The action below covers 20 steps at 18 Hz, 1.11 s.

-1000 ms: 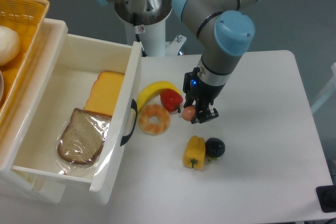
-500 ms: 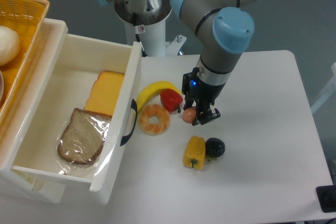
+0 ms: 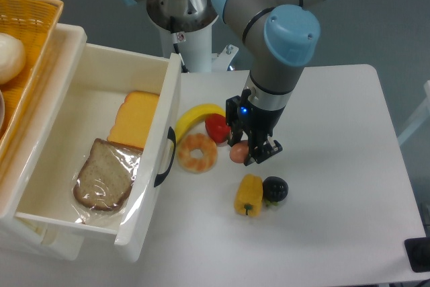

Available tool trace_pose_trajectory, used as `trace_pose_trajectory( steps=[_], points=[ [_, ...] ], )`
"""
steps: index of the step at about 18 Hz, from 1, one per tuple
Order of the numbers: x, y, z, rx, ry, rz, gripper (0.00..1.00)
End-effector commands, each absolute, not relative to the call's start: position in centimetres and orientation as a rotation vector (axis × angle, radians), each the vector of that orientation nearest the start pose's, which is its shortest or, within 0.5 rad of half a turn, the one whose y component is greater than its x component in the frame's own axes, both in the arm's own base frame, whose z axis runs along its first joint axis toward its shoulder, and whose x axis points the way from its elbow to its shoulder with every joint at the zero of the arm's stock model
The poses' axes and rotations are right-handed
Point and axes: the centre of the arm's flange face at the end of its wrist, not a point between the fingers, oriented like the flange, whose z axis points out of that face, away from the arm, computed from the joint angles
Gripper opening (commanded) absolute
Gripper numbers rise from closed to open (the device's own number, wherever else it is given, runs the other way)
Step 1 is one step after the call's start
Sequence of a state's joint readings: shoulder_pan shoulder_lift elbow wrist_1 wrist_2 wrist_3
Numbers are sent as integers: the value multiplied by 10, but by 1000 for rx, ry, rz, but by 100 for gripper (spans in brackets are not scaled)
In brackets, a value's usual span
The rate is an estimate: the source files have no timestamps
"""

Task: Place the egg in the upper white drawer
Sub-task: 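Close the gripper on the brown egg and lift it, then carry the held egg over the open white drawer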

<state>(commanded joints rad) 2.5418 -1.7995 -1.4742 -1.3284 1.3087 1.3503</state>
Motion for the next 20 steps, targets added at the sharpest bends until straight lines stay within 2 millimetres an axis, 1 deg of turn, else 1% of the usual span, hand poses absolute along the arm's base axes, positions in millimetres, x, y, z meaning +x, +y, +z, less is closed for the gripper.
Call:
trace_pose_trajectory(
  steps=[1, 2, 4, 9, 11, 13, 14, 16, 17, 19, 20],
  points=[
    [-397, 467, 447, -2786, 509, -12, 17],
    [-393, 465, 459, -2767, 459, -7, 17],
    [-387, 464, 472, -2731, 382, -16, 17],
    [-365, 461, 503, -2688, 347, 15, 17],
    [-353, 467, 507, -2671, 385, 15, 17],
    [-337, 478, 510, -2658, 432, 13, 17],
    [-328, 483, 515, -2648, 460, 20, 17],
    [-312, 487, 532, -2618, 523, 60, 17],
    [-303, 493, 533, -2607, 558, 64, 17],
    [-278, 509, 531, -2592, 635, 49, 17],
    [-268, 514, 531, -2585, 669, 47, 17]
  ],
)
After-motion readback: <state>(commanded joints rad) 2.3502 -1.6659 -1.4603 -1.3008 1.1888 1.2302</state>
